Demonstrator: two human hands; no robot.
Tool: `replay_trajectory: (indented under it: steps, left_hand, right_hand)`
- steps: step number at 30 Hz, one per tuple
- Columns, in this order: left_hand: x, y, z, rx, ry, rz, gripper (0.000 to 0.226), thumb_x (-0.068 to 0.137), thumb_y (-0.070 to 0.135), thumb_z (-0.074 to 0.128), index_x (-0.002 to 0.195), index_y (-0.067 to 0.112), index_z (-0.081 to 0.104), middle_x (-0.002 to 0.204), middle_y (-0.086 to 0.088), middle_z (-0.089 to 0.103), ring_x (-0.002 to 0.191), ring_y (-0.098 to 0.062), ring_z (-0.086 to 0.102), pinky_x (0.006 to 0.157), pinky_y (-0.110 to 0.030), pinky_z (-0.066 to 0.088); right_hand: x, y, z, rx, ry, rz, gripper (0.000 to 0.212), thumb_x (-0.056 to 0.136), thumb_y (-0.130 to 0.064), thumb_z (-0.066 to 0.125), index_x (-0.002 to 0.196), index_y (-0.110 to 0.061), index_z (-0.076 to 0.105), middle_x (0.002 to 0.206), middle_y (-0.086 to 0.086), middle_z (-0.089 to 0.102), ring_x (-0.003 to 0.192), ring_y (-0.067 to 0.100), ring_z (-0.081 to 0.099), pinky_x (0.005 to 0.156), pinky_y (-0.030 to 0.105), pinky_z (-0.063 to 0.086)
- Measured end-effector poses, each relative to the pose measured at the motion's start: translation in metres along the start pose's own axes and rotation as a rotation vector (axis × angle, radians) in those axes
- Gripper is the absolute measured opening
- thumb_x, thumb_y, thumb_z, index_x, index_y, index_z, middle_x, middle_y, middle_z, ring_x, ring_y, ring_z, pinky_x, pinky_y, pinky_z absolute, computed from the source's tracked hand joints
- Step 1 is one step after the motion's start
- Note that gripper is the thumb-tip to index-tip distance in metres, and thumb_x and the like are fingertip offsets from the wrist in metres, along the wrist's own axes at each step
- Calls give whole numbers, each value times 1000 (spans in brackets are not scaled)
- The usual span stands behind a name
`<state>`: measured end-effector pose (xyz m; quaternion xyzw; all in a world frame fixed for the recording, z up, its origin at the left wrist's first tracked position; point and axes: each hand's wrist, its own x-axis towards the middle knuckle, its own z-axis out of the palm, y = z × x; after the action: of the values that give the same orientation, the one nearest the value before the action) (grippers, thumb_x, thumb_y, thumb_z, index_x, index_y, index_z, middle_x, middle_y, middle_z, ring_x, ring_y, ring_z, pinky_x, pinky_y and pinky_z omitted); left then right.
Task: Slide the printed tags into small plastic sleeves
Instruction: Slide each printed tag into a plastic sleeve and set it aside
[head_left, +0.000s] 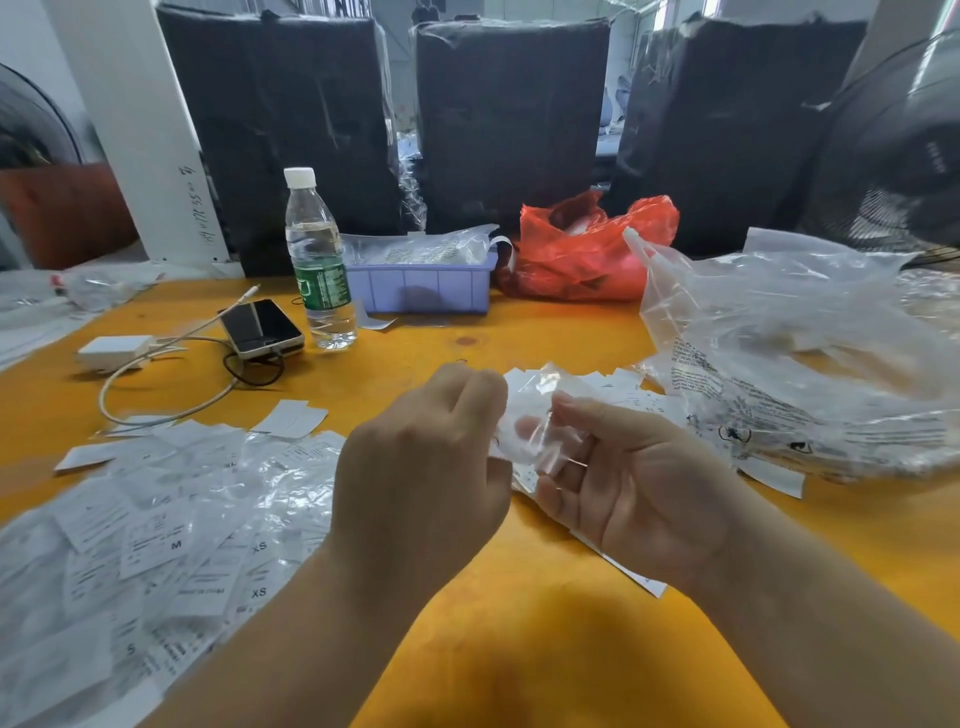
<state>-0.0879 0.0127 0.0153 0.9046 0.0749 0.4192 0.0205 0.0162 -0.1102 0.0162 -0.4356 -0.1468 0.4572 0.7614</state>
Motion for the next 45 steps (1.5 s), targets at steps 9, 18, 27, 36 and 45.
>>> replay_trajectory:
  steps: [9,18,27,36,45]
  left_hand:
    - [1,-1,2,61,67,-17,23,67,1,79,67,10,57,63,-4,52,45,-22,42,33,-32,40]
    - [-2,6,11,20,4,46,32,62,5,82,62,13,51,60,-1,47,49,-21,39,35,-32,31]
    - [0,-15,11,-279,-109,-269,40,75,0,59,106,25,61,100,14,58,97,-7,54,73,-14,42]
    - [19,-11,-7,-781,-650,-548,10,89,17,67,93,25,72,81,0,72,72,-16,68,70,-30,58]
    - [0,-2,7,-955,-444,-842,22,89,4,57,75,15,69,62,-1,64,52,-14,59,50,-28,52]
  right_hand:
    - [-2,6,3,39,-33,33,14,72,-17,72,82,-11,65,79,7,66,72,20,60,62,31,57]
    - [4,10,1,-151,63,-183,19,61,-10,74,72,-8,59,60,8,61,51,16,57,53,27,53]
    - [7,-7,-16,-689,72,-298,17,78,3,74,71,-5,60,62,8,62,55,21,54,53,29,47]
    - [6,-8,-15,-574,11,-287,16,70,-9,78,69,-8,62,65,9,62,60,24,57,54,33,48]
    - [8,-7,-18,-343,163,-313,9,84,-14,69,75,-14,67,74,7,70,55,12,57,54,26,51]
